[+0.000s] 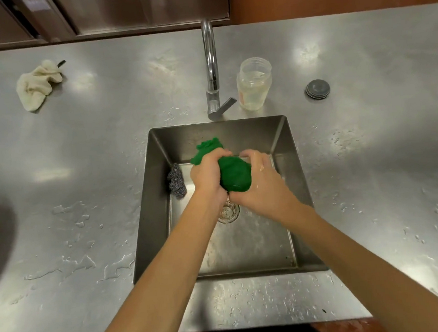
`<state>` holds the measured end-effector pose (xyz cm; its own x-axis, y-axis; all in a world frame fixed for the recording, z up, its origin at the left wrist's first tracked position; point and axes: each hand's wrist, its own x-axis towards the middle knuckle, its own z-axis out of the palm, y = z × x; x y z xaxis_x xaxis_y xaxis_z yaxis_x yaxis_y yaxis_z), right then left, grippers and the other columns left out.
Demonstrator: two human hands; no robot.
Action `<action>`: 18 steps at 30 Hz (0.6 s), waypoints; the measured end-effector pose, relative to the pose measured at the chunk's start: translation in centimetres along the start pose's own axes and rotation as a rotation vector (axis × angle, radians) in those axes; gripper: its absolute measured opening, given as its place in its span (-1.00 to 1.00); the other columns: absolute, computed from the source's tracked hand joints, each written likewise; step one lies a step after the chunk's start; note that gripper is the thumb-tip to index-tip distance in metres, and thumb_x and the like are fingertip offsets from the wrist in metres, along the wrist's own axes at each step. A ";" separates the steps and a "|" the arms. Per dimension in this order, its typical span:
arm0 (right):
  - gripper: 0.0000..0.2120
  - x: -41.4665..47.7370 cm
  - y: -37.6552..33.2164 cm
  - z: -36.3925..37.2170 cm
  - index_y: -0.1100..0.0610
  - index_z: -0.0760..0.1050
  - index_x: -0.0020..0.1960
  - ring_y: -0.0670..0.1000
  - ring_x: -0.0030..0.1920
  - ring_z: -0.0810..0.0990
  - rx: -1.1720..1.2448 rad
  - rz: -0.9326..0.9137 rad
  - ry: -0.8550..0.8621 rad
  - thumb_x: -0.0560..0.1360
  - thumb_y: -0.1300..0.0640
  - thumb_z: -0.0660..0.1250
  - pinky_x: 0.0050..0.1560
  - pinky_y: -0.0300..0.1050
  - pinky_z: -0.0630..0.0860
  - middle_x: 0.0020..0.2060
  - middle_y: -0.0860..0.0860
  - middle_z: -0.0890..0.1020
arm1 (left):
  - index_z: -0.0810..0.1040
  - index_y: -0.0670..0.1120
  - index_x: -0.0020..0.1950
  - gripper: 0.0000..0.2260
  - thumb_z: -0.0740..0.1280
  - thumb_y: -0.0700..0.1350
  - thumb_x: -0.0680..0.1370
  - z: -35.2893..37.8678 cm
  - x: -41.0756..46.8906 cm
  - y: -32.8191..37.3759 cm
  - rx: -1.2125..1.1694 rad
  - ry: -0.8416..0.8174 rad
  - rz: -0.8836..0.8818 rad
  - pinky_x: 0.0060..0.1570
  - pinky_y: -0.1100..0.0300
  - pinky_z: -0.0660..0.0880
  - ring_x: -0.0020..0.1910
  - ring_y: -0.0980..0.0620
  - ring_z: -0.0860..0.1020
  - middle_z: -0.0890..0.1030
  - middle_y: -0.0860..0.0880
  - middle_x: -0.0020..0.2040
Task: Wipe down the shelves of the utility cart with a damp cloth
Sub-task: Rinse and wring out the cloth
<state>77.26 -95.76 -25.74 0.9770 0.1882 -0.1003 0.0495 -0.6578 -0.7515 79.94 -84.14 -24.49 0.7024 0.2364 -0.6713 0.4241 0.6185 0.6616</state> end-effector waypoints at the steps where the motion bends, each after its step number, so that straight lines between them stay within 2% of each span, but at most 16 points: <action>1: -0.29 -0.5 0.4 0.4 0.10 0.31 0.38 -0.01 0.16 0.48 -0.183 -0.111 0.133 0.31 0.06 0.53 -0.01 -0.13 0.56 0.25 0.03 0.41 | 0.64 -0.19 0.03 -0.63 0.48 -0.24 0.22 -0.1 0.2 -0.1 -0.048 0.033 -0.066 -0.24 0.08 0.61 -0.17 -0.15 0.64 0.66 -0.21 -0.05; 3: -0.24 -1.5 1.1 1.5 0.18 0.25 0.46 0.12 0.35 0.36 -0.417 -0.271 0.248 0.35 0.19 0.51 0.11 -0.08 0.57 0.38 0.14 0.33 | 0.63 -0.21 0.19 -0.37 0.52 -0.14 0.11 0.1 0.5 -0.4 -0.080 0.061 -0.123 -0.22 0.04 0.62 -0.09 -0.18 0.66 0.68 -0.22 0.10; 5: -0.11 -1.6 1.4 2.5 0.24 0.13 0.52 0.22 0.43 0.28 -0.477 -0.225 0.276 0.32 0.27 0.52 0.14 -0.03 0.56 0.45 0.24 0.25 | 0.59 -0.19 0.29 -0.22 0.54 -0.12 0.05 0.7 0.6 -0.6 -0.066 0.046 -0.150 -0.23 0.02 0.62 -0.03 -0.20 0.69 0.67 -0.22 0.15; 6: -0.06 -1.2 1.4 2.7 0.24 0.09 0.53 0.23 0.41 0.31 -0.471 -0.168 0.295 0.31 0.26 0.54 0.10 -0.04 0.57 0.45 0.26 0.24 | 0.58 -0.18 0.30 -0.22 0.55 -0.12 0.06 1.0 0.4 -0.6 -0.069 0.030 -0.152 -0.25 0.03 0.61 -0.02 -0.20 0.69 0.68 -0.21 0.12; 7: -0.06 -0.7 1.5 2.6 0.25 0.10 0.52 0.23 0.33 0.38 -0.454 -0.124 0.325 0.31 0.24 0.56 0.01 -0.05 0.58 0.43 0.26 0.28 | 0.59 -0.20 0.27 -0.31 0.54 -0.14 0.12 1.4 0.0 -0.6 -0.078 0.017 -0.134 -0.28 0.06 0.61 -0.05 -0.18 0.69 0.70 -0.19 0.06; 8: -0.12 0.0 1.5 2.2 0.24 0.15 0.50 0.21 0.22 0.47 -0.435 -0.099 0.344 0.32 0.21 0.56 -0.10 -0.06 0.58 0.36 0.24 0.36 | 0.61 -0.21 0.18 -0.47 0.52 -0.16 0.22 1.9 -0.5 -0.6 -0.075 0.008 -0.102 -0.32 0.10 0.60 -0.12 -0.15 0.68 0.69 -0.16 -0.04; 9: -0.22 0.6 1.4 1.6 0.23 0.24 0.45 0.18 0.09 0.54 -0.405 -0.081 0.344 0.34 0.17 0.54 -0.19 -0.05 0.55 0.27 0.20 0.44 | 0.61 -0.20 0.07 -0.66 0.49 -0.20 0.32 2.3 -0.9 -0.6 -0.071 0.012 -0.058 -0.33 0.15 0.58 -0.18 -0.11 0.66 0.66 -0.13 -0.13; 11: -0.44 1.7 1.0 0.3 0.19 0.38 0.30 0.14 -0.07 0.60 -0.275 -0.033 0.328 0.40 0.07 0.49 -0.25 -0.03 0.53 0.09 0.11 0.54 | 0.58 -0.15 -0.07 -0.86 0.45 -0.25 0.39 2.8 -0.9 -0.6 0.006 0.065 0.081 -0.29 0.18 0.54 -0.24 -0.02 0.60 0.60 -0.06 -0.23; 13: -0.56 2.2 0.6 -0.4 0.16 0.45 0.14 0.08 -0.16 0.61 -0.139 0.029 0.283 0.38 -0.02 0.48 -0.23 -0.04 0.56 -0.10 0.00 0.59 | 0.56 -0.13 -0.15 -0.89 0.44 -0.27 0.39 3.2 -1.3 0.1 0.157 0.059 0.227 -0.32 0.24 0.48 -0.32 0.08 0.55 0.56 0.00 -0.32; 15: -0.65 2.4 -0.1 -0.8 0.12 0.51 -0.01 0.04 -0.22 0.62 -0.108 0.009 0.223 0.32 -0.03 0.49 -0.21 -0.08 0.56 -0.25 -0.08 0.57 | 0.57 -0.14 -0.18 -0.90 0.43 -0.29 0.39 3.3 -1.8 1.0 0.268 0.007 0.312 -0.39 0.29 0.46 -0.40 0.14 0.53 0.55 0.02 -0.36; 17: -0.79 2.6 -0.5 -1.5 0.08 0.51 -0.22 0.01 -0.29 0.60 -0.020 -0.029 0.132 0.25 0.07 0.51 -0.23 -0.09 0.52 -0.34 -0.07 0.58 | 0.60 -0.20 -0.16 -0.91 0.43 -0.32 0.37 3.3 -2.0 1.7 0.343 -0.046 0.370 -0.38 0.26 0.48 -0.38 0.12 0.55 0.57 -0.04 -0.34; 18: -0.79 2.6 -0.8 -1.9 0.06 0.47 -0.32 -0.02 -0.34 0.57 0.008 -0.024 0.072 0.22 0.12 0.52 -0.26 -0.11 0.48 -0.39 -0.08 0.56 | 0.60 -0.24 -0.16 -0.91 0.42 -0.34 0.37 3.2 -2.1 1.9 0.371 -0.080 0.390 -0.36 0.23 0.50 -0.35 0.08 0.56 0.58 -0.08 -0.32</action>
<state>80.19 -96.16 -24.19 0.9880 0.1505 -0.0358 0.0712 -0.6478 -0.7584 81.09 -85.83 -20.73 0.8831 0.3287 -0.3348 0.2866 0.1870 0.9396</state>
